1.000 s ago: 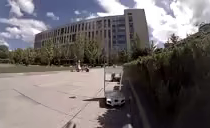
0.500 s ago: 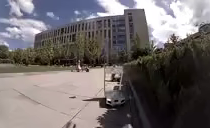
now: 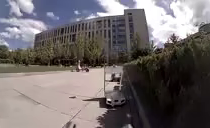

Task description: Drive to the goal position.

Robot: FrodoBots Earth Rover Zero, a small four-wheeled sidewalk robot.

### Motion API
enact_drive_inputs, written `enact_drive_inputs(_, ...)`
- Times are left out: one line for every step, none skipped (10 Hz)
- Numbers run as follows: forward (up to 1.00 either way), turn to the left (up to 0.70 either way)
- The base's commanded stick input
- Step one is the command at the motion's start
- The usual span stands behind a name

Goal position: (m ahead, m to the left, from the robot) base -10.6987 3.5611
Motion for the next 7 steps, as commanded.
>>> enact_drive_inputs(0.04, 0.0)
enact_drive_inputs(0.0, 0.0)
enact_drive_inputs(0.03, 0.0)
enact_drive_inputs(0.04, 0.0)
enact_drive_inputs(0.02, 0.0)
enact_drive_inputs(0.0, 0.0)
enact_drive_inputs(0.01, 0.0)
